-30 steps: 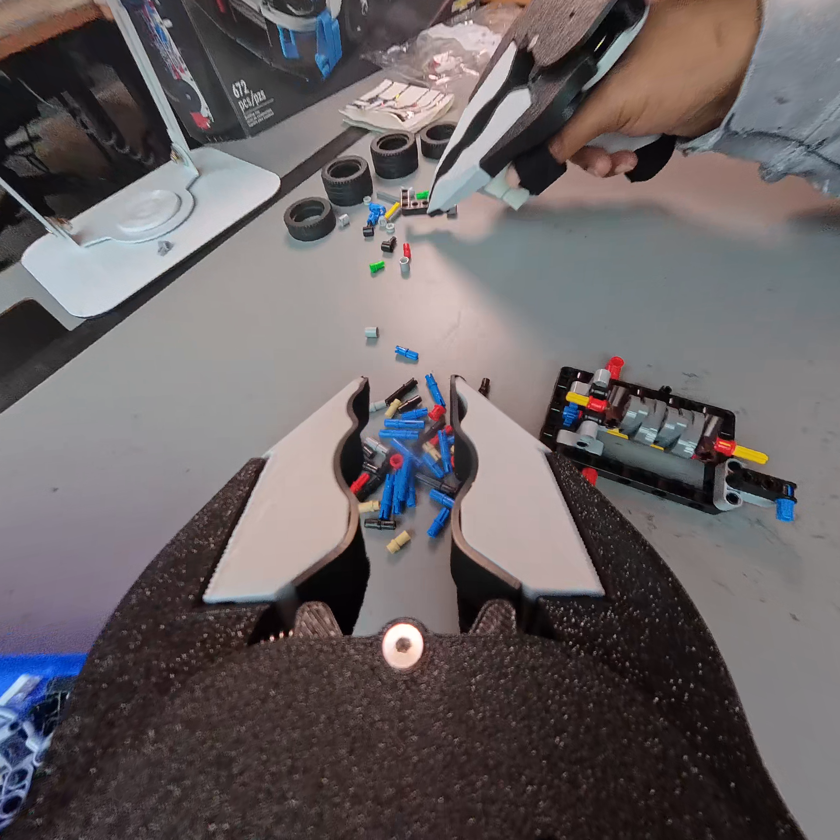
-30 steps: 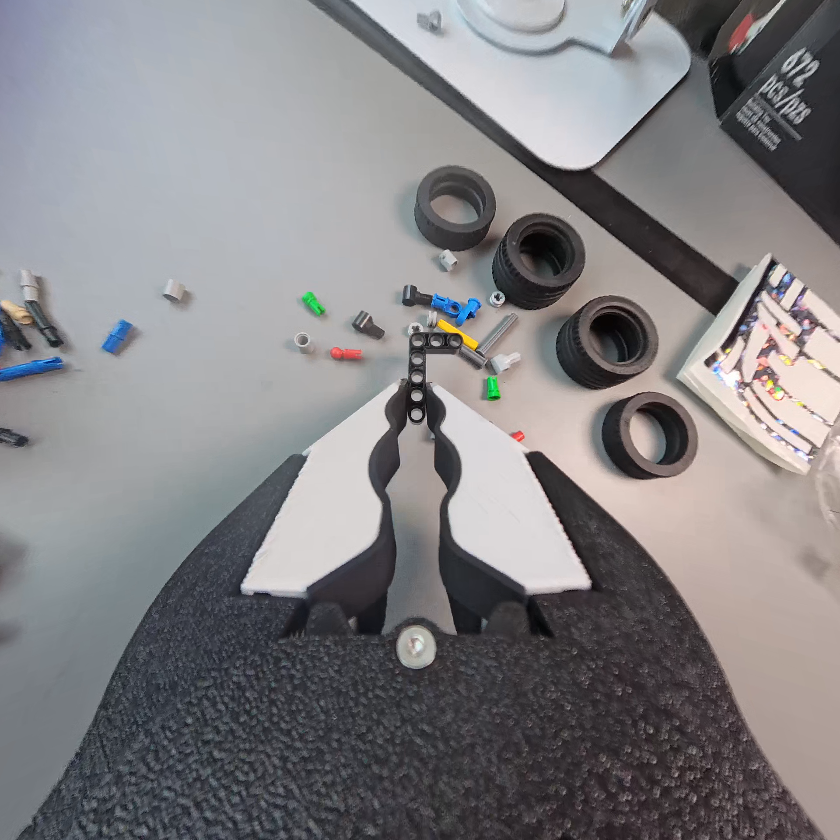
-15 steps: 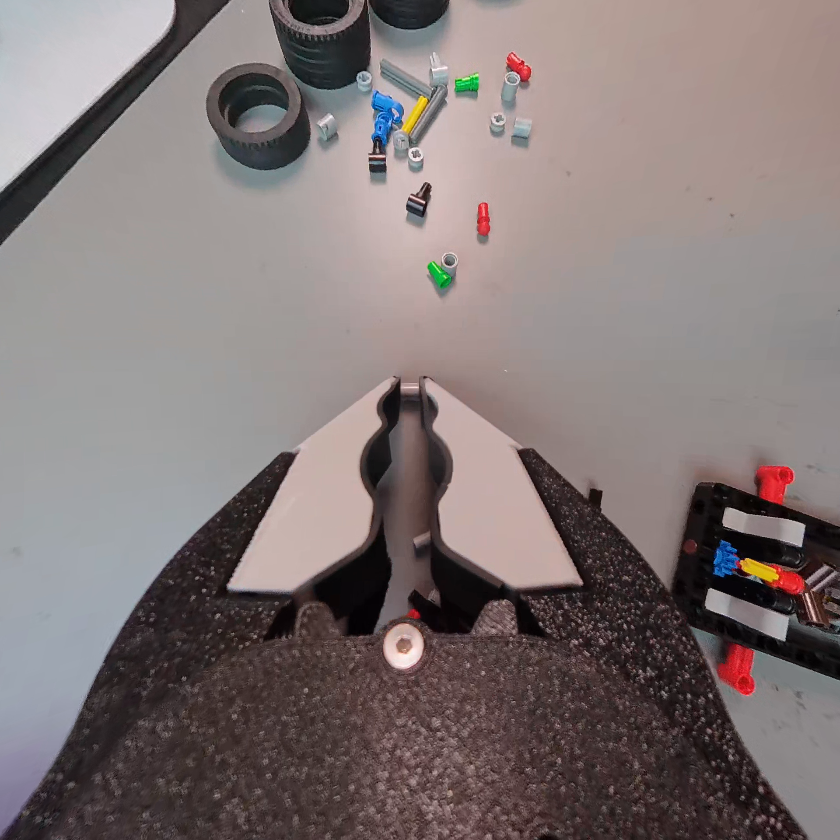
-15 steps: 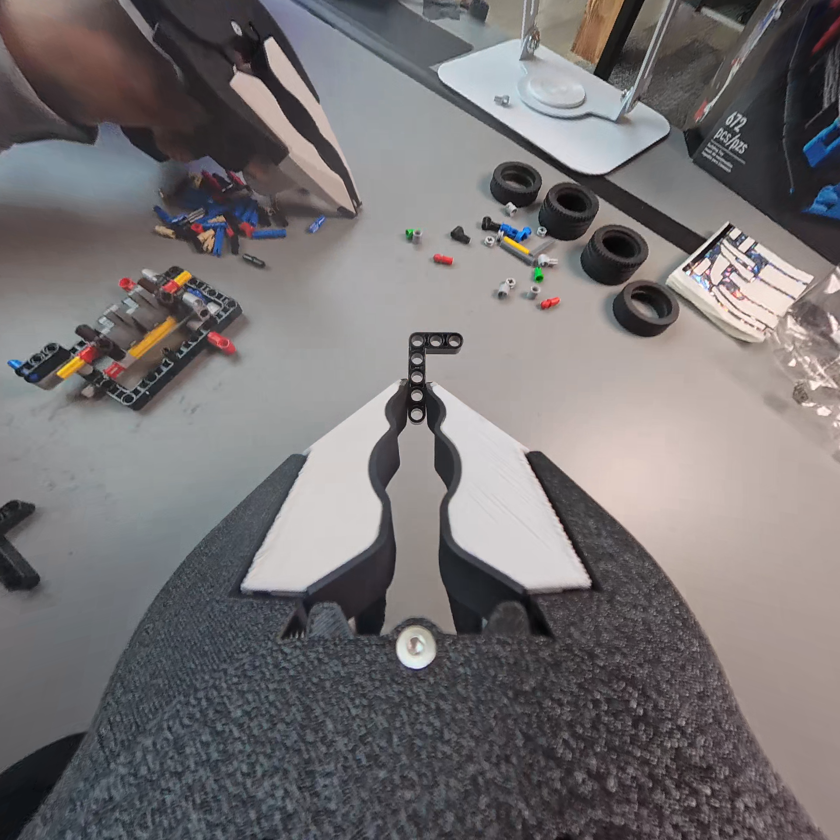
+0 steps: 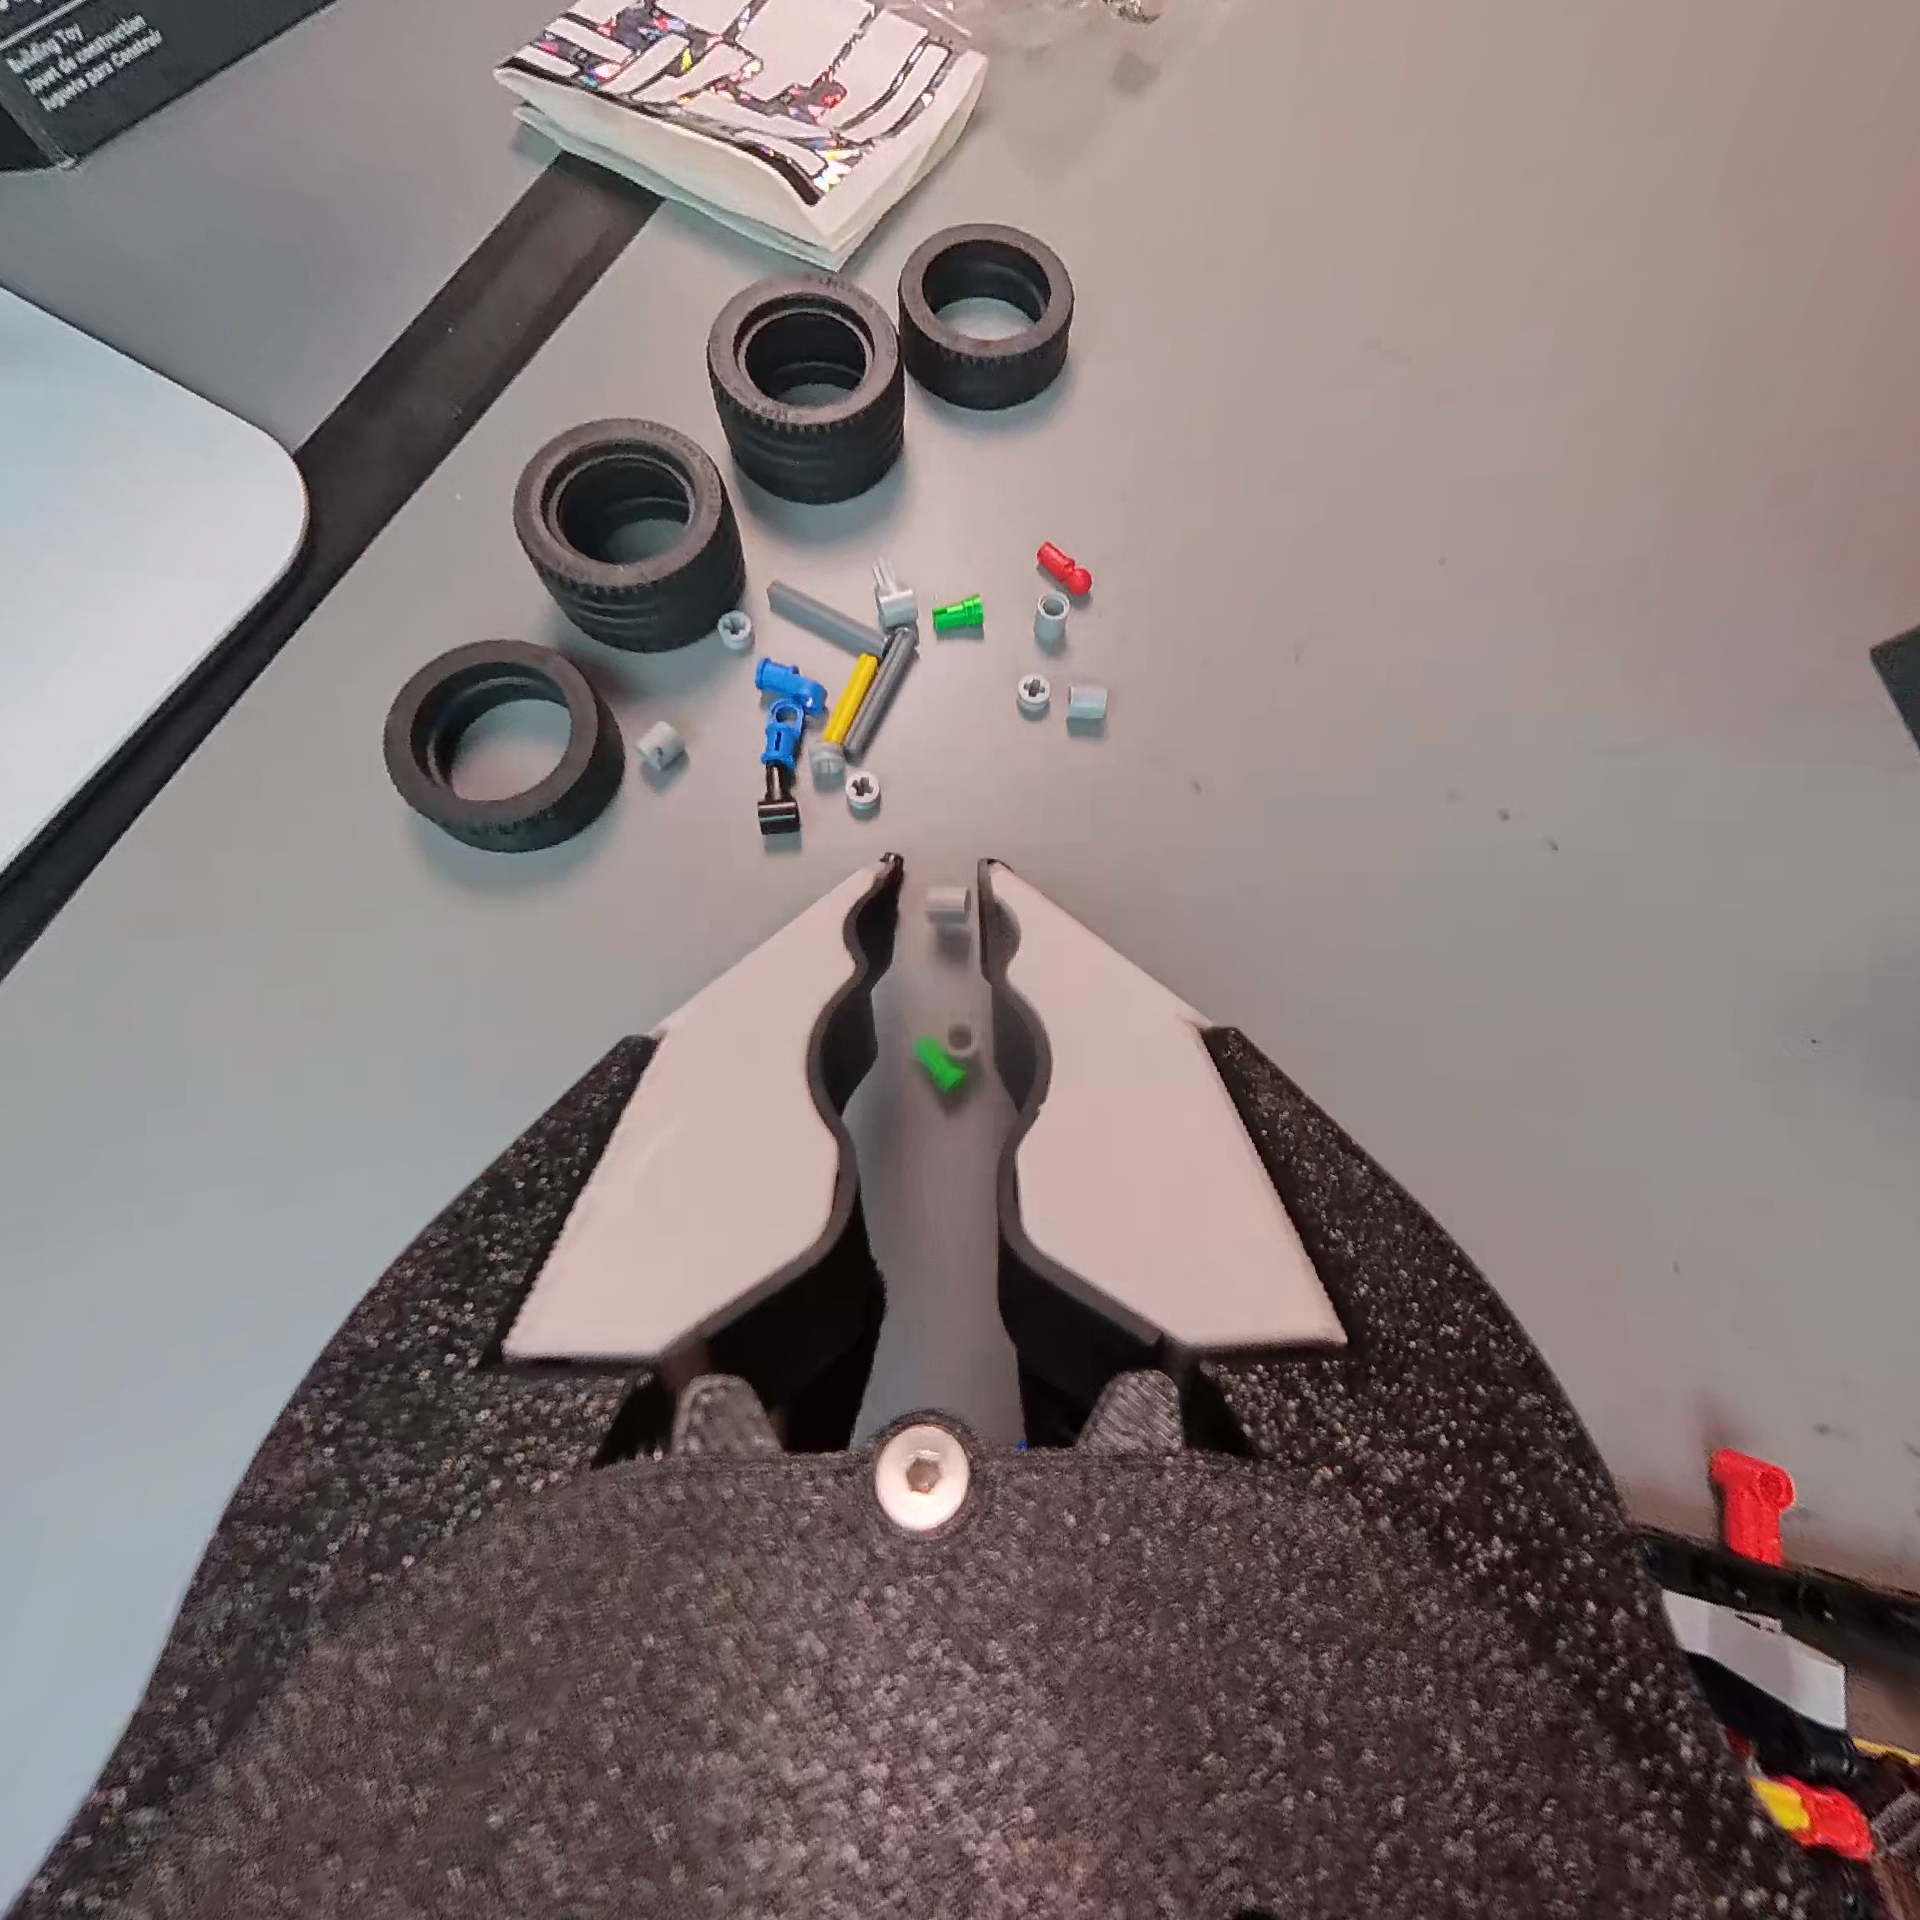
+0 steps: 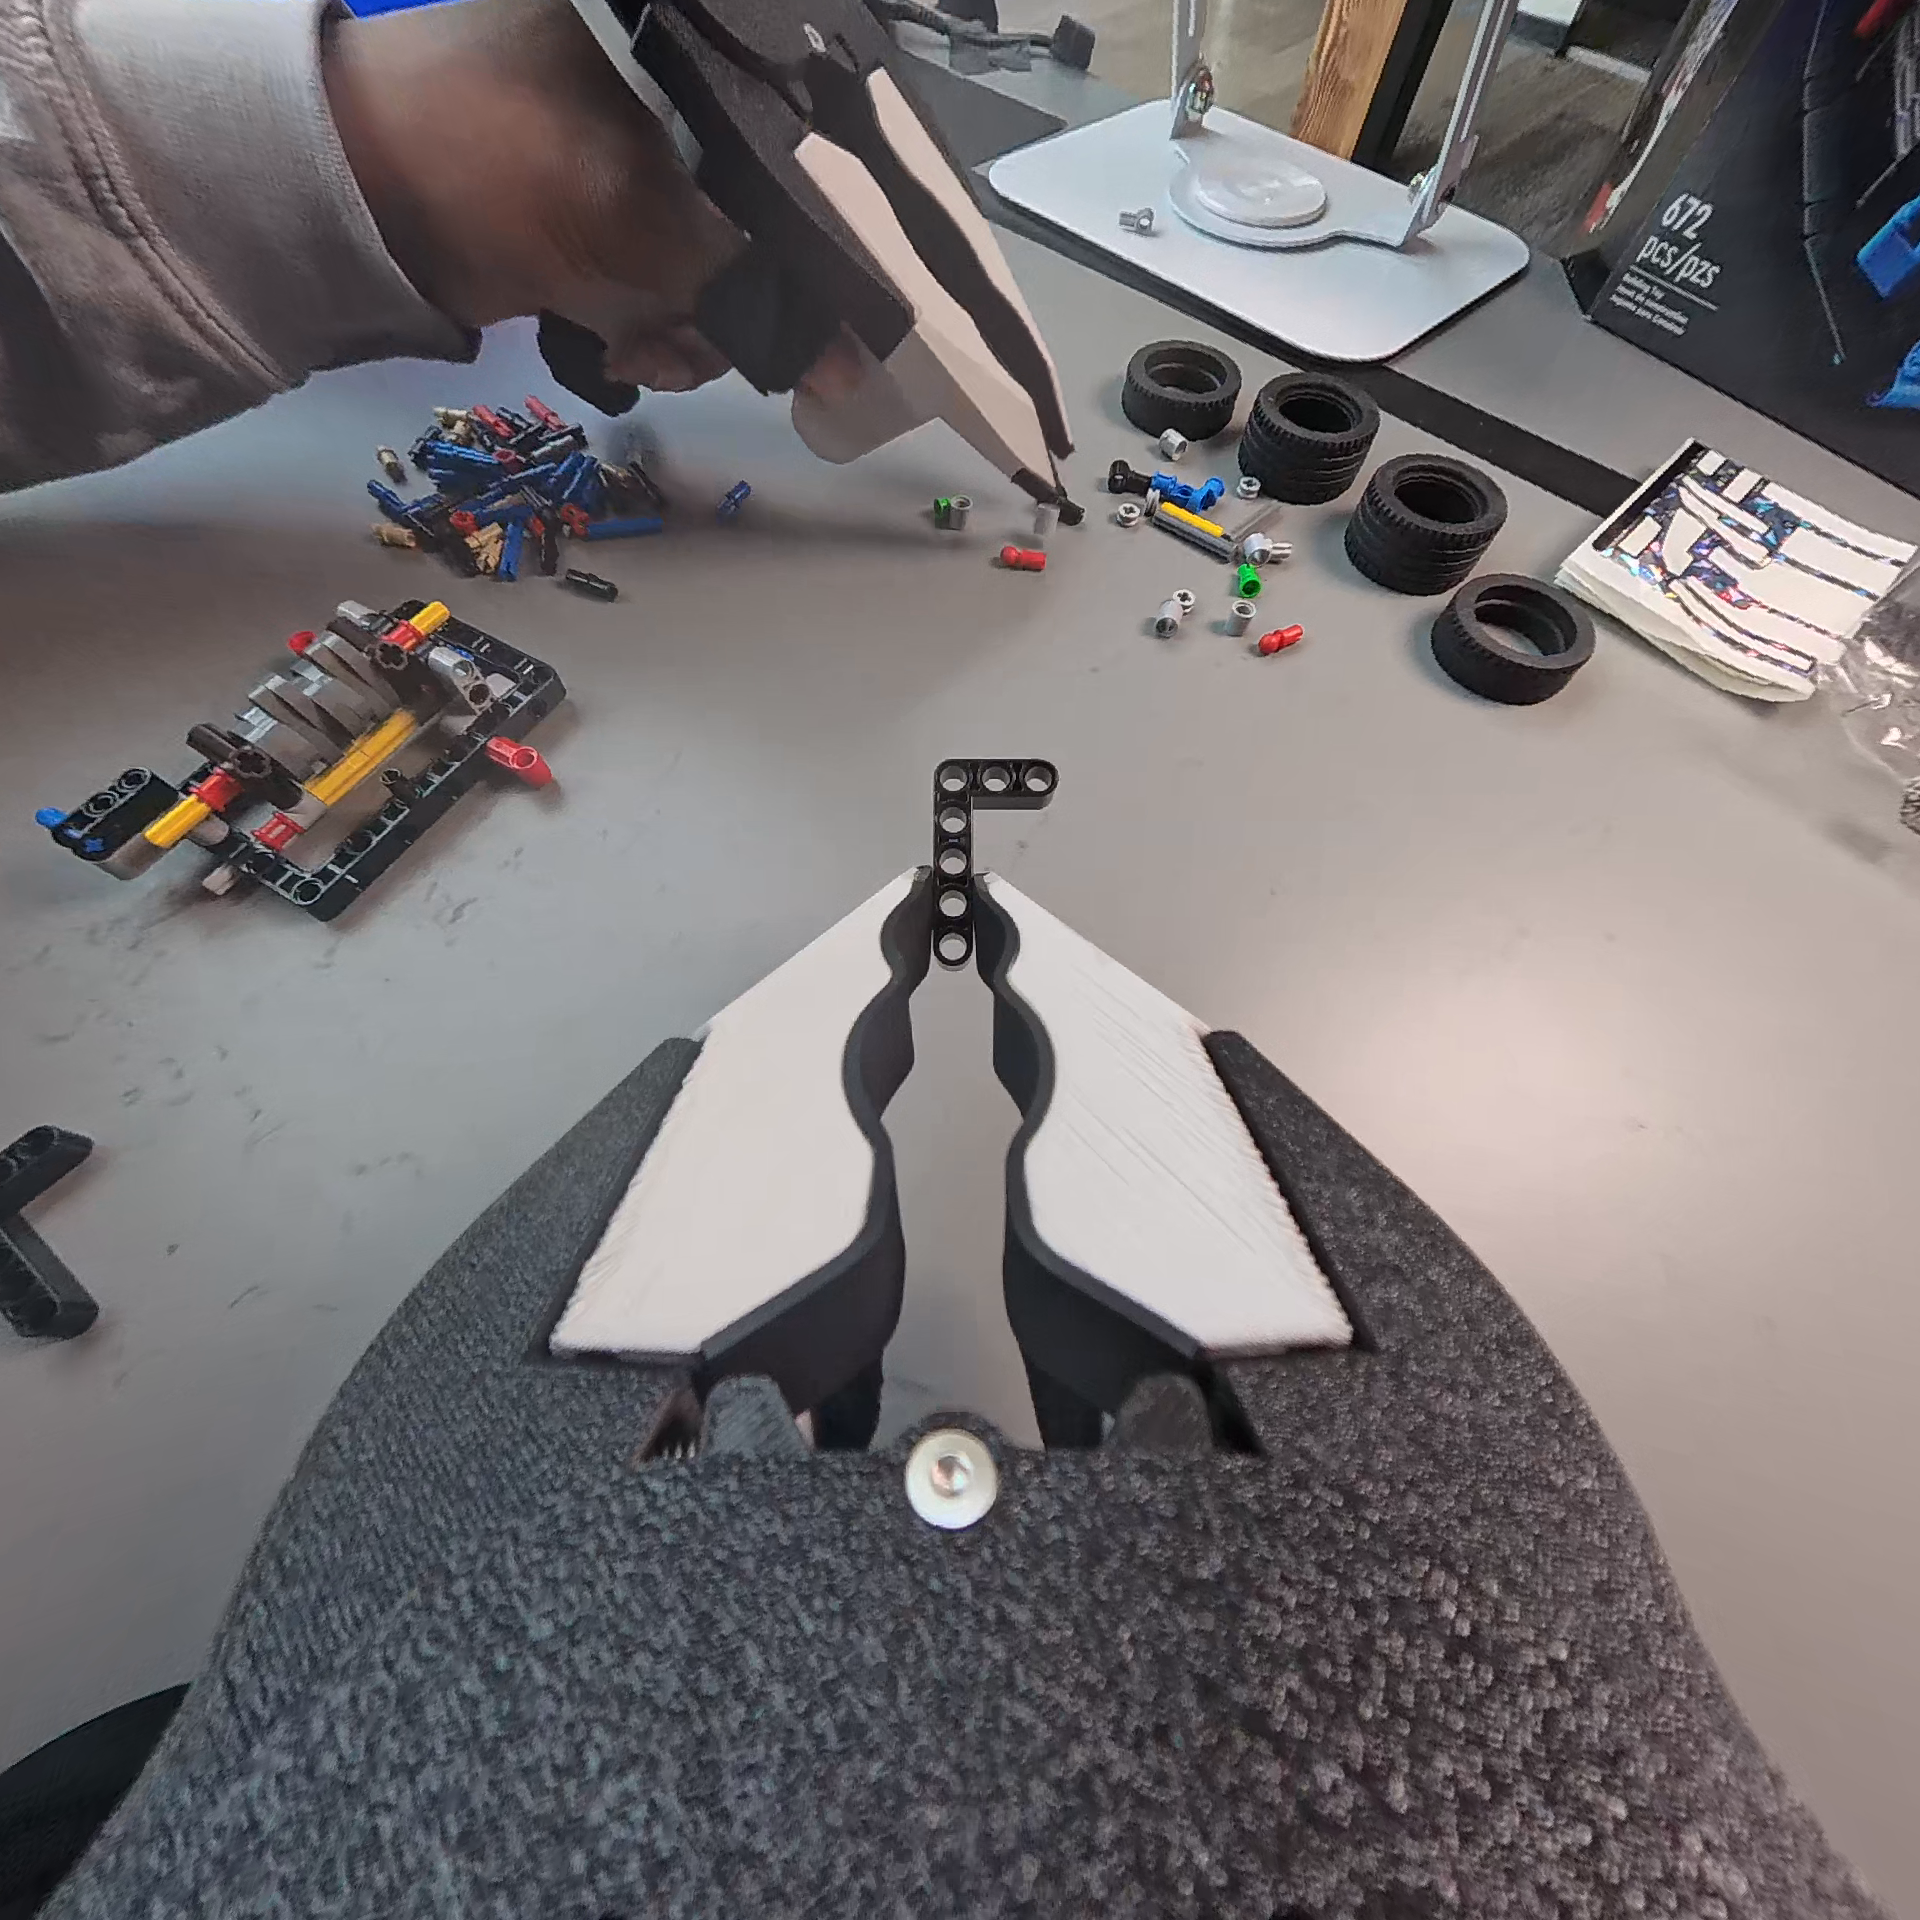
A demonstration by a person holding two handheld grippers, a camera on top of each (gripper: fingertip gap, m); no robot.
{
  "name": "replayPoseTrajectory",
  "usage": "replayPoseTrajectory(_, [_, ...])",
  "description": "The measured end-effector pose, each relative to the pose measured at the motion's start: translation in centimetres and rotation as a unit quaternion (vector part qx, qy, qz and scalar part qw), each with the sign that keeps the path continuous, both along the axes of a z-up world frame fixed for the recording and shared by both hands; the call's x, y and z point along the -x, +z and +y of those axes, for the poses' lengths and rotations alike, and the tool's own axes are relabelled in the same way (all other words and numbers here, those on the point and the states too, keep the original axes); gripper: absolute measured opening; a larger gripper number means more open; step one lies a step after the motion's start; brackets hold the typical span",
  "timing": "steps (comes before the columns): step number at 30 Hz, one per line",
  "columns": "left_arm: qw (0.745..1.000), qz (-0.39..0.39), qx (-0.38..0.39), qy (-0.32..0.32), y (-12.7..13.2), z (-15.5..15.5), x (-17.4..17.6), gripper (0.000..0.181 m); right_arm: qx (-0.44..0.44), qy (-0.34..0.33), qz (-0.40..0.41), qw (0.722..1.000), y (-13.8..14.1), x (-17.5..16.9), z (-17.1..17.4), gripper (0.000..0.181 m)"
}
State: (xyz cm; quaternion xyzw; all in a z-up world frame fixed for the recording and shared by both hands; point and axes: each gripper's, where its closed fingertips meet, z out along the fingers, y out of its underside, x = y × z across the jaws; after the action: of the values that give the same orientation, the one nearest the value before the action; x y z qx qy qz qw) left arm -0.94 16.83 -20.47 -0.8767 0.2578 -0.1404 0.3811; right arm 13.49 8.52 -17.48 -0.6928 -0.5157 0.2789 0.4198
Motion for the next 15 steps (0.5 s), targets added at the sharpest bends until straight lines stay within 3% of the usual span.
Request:
replayPoseTrajectory(5, [0.997, -0.041, -0.052, 0.025, 2.6, -0.6, 0.7, 0.034, 0.001, 0.006, 0.001, 1.000, -0.4, 0.2, -0.2, 0.007])
replayPoseTrajectory(9, [0.992, -0.096, -0.081, 0.021, 5.4, -4.0, 0.9, 0.036, -0.009, 0.043, -0.005, 0.999, -0.6, 0.9, -1.3, 0.007])
replayPoseTrajectory(15, [0.994, -0.081, -0.073, -0.017, 4.7, -11.7, 1.1, 0.035, -0.004, 0.223, -0.104, 0.969, -2.7, 0.3, -7.4, 0.007])
